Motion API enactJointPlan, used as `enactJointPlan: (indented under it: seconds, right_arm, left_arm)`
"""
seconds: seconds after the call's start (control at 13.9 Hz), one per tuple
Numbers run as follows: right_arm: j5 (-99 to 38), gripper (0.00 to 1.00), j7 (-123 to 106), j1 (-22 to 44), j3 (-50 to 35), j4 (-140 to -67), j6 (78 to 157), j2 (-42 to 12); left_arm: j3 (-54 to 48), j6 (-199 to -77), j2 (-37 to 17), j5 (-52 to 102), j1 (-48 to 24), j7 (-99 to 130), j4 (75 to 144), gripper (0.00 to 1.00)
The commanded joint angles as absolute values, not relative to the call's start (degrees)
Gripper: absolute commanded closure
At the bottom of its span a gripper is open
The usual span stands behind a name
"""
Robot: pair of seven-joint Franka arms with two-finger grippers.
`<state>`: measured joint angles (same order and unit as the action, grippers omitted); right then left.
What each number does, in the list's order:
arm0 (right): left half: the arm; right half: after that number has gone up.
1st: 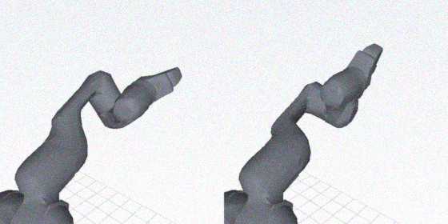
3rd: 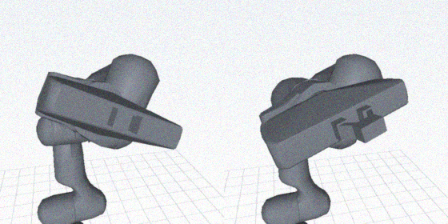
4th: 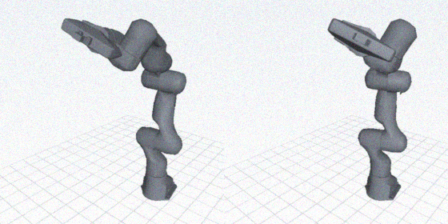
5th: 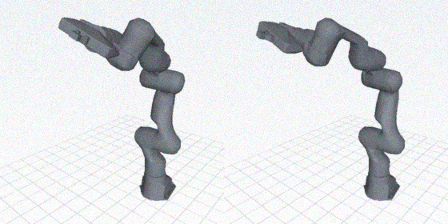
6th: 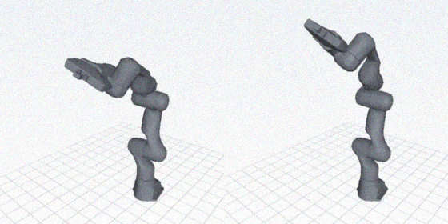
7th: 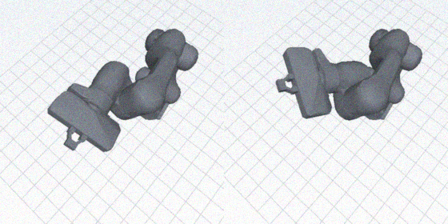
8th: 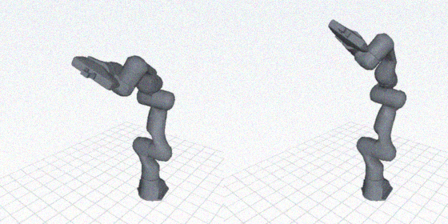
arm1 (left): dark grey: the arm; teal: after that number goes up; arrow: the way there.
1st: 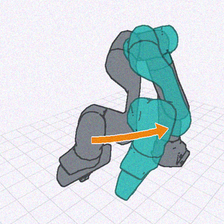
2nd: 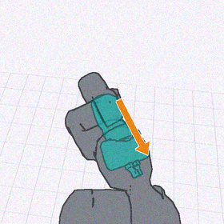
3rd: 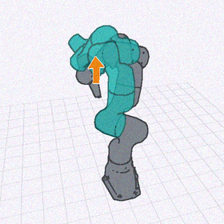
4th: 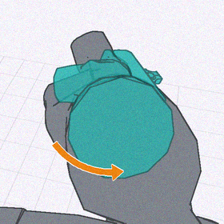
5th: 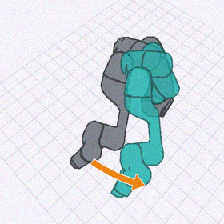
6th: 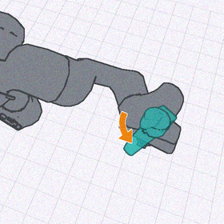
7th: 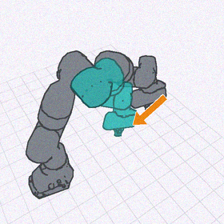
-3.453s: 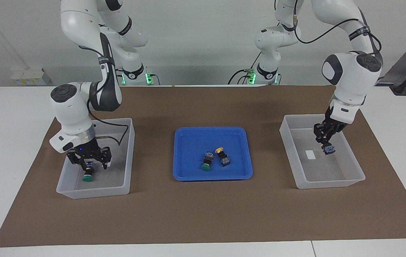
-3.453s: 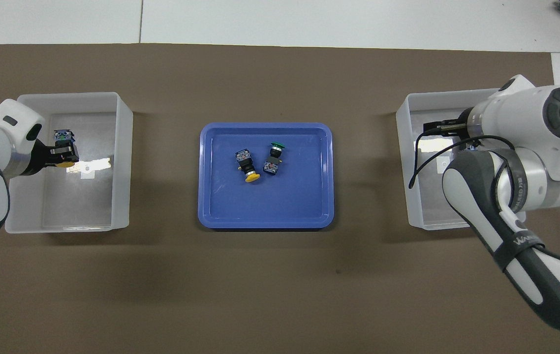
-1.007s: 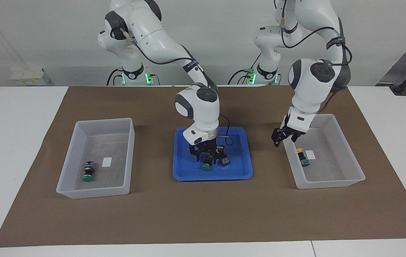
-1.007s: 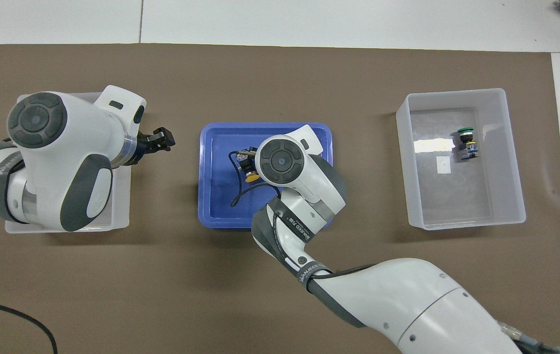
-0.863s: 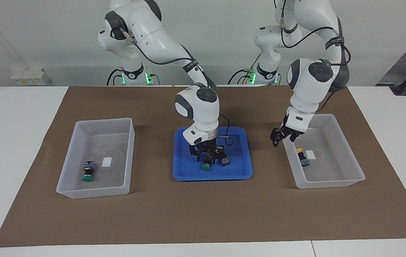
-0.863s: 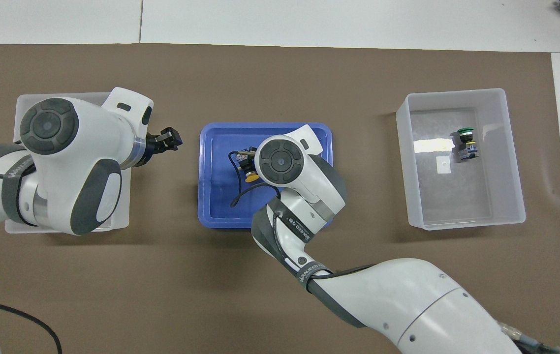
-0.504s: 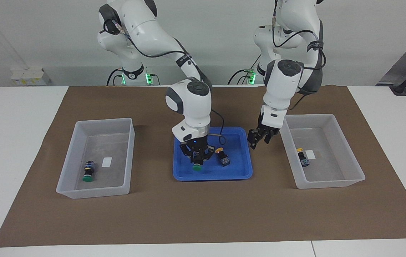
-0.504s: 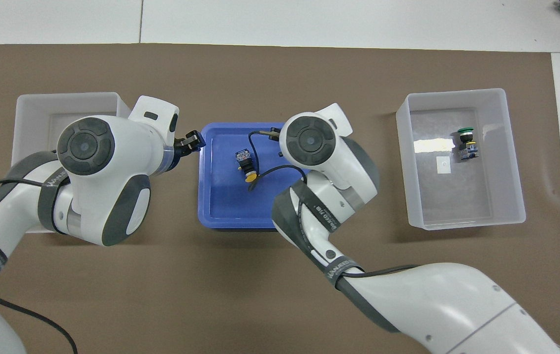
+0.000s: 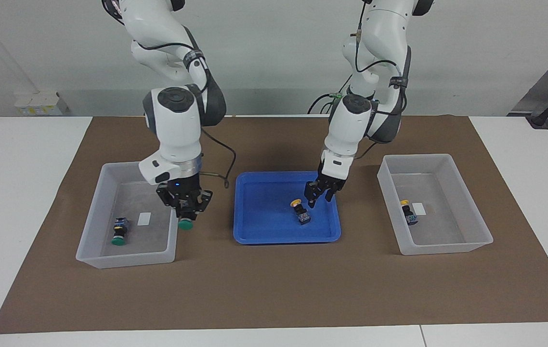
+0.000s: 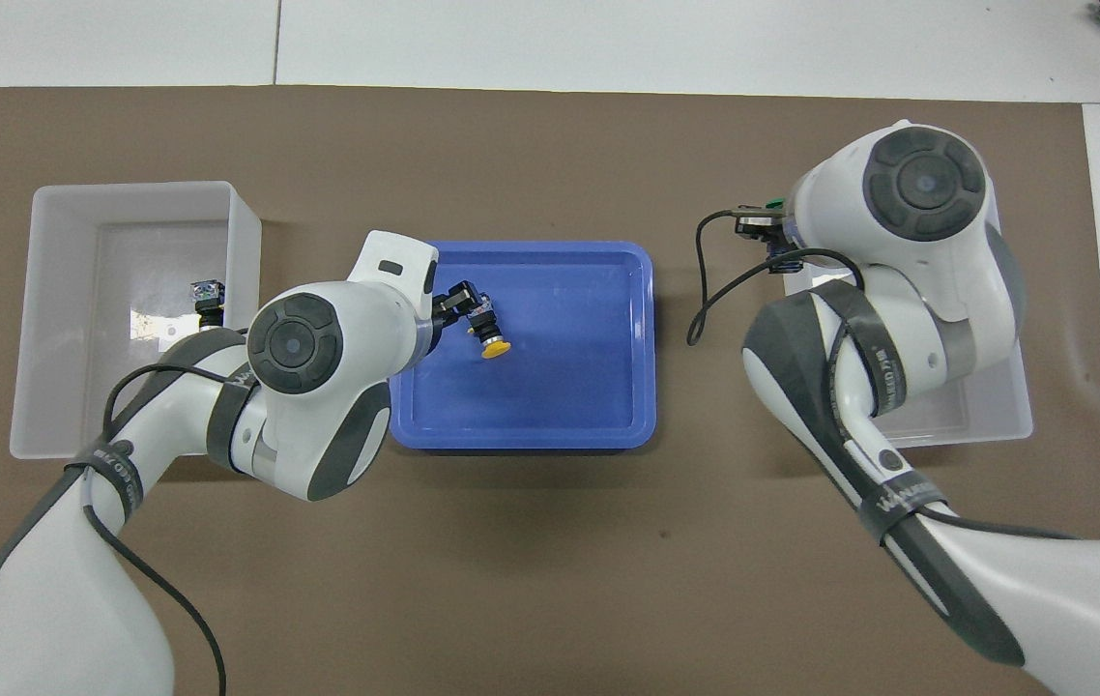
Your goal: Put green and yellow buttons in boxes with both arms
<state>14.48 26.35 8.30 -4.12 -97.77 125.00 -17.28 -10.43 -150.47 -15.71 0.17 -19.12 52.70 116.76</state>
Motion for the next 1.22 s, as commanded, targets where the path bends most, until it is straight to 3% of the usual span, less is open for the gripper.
enactJointPlan:
  seconds: [0.0, 0.36, 0.58, 0.79, 0.86, 1.08, 1.15]
  right_arm:
    - [9.35, 1.0, 16.2, 3.09, -4.92, -100.72, 127.09, -15.82]
    - [4.22, 1.0, 2.56, -3.16, -4.92, -107.22, 132.26, -15.21]
    - [4.22, 1.0, -1.83, -5.71, -4.83, -110.64, 139.55, -16.78]
    - [4.22, 1.0, -2.02, -6.68, -4.83, -111.7, 140.8, -18.46]
    - [4.22, 0.97, -2.11, -6.77, -4.75, -112.58, 140.8, -18.46]
    - [4.31, 0.58, -2.02, -7.03, -4.75, -113.03, 140.1, -18.19]
    - [4.31, 0.52, -2.02, -7.21, -4.66, -113.03, 139.75, -18.11]
  left_arm:
    - [-9.49, -157.74, -19.24, 0.97, -20.74, 54.57, 116.72, 0.28]
    - [-9.4, -159.43, -22.06, 0.62, -22.15, 54.58, 115.22, 0.3]
    - [-9.32, -159.52, -23.46, 0.44, -23.11, 54.49, 115.4, 0.32]
    - [-9.32, -159.43, -23.47, 0.44, -23.2, 54.49, 115.84, 0.53]
    - [-9.32, -159.17, -23.47, 0.44, -23.2, 54.49, 115.84, 0.63]
    - [-9.14, -158.12, -23.38, 0.35, -23.29, 54.49, 115.4, 0.97]
    - [-9.14, -156.46, -23.38, 0.09, -23.29, 54.49, 114.7, 1.0]
